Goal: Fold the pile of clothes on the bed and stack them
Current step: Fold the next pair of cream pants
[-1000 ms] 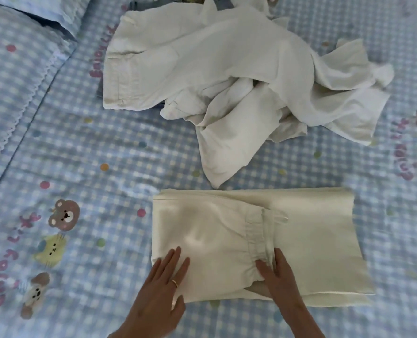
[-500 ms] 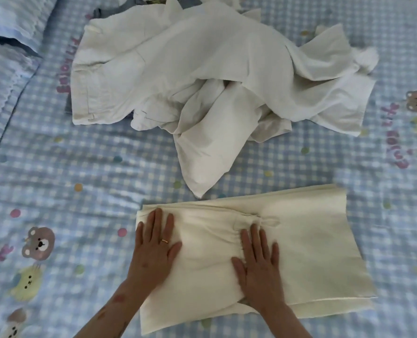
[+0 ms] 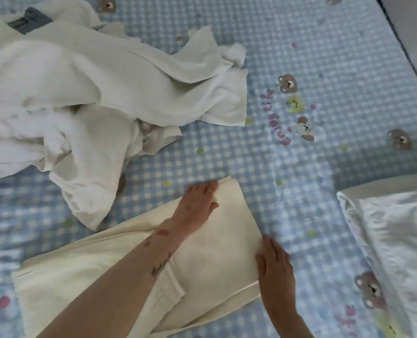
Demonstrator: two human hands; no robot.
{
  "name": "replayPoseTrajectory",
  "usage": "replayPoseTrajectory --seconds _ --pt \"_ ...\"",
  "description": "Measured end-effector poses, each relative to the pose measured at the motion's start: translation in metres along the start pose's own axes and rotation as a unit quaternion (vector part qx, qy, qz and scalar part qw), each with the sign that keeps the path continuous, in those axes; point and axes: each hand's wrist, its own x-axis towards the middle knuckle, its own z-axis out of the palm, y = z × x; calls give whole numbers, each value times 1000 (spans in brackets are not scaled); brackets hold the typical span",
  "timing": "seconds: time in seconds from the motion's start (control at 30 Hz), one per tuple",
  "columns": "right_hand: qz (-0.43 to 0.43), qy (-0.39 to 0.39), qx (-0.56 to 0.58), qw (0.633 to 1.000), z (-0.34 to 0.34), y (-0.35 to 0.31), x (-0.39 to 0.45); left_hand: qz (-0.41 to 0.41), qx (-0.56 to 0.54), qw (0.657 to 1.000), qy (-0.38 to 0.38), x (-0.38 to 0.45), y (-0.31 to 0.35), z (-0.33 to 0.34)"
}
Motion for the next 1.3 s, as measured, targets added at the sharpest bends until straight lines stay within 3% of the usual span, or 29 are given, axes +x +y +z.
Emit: replayPoseTrajectory --seconds 0.1,0.17,0.27,0.43,0.57,0.73,0.9,0.97,1.0,1.07,1.13,1.17,1.23,1.3 --pt "-4 -7 49 999 -3 8 -3 -64 -95 993 -32 34 20 -4" --pt "52 -30 122 991 -8 10 -4 -108 -165 979 -61 46 25 -12" --pt "120 -44 240 962 -28 5 -7 -86 -240 966 -53 38 19 -39" --pt "-37 -47 309 949 -71 -57 -47 -53 -269 962 8 -30 -25 -102" --pt "-129 -142 339 921 -62 -128 -95 -51 -202 975 72 -102 -73 -120" --pt "-191 -179 350 899 -28 -194 -138 -17 -62 989 133 -176 -137 -118" --pt "-267 -207 275 900 24 -237 -171 -103 -84 977 164 -232 -191 -86" --pt "-273 -219 220 911 47 -250 -177 -181 -114 967 141 -246 -207 -63" --pt "-273 -224 186 917 58 -256 -177 -195 -106 970 95 -251 -210 -49" --pt "-250 -274 95 924 75 -259 -171 -172 -41 984 19 -259 -203 -27" --pt "-231 -324 99 912 80 -254 -163 -156 -6 986 57 -270 -192 -14" --pt "-216 -316 128 915 75 -253 -155 -170 0 982 85 -277 -185 -10" --pt "-183 -153 165 957 63 -240 -130 -251 -45 952 170 -296 -173 1" --pt "-74 9 127 989 53 -219 -95 -385 -166 875 242 -319 -161 13"
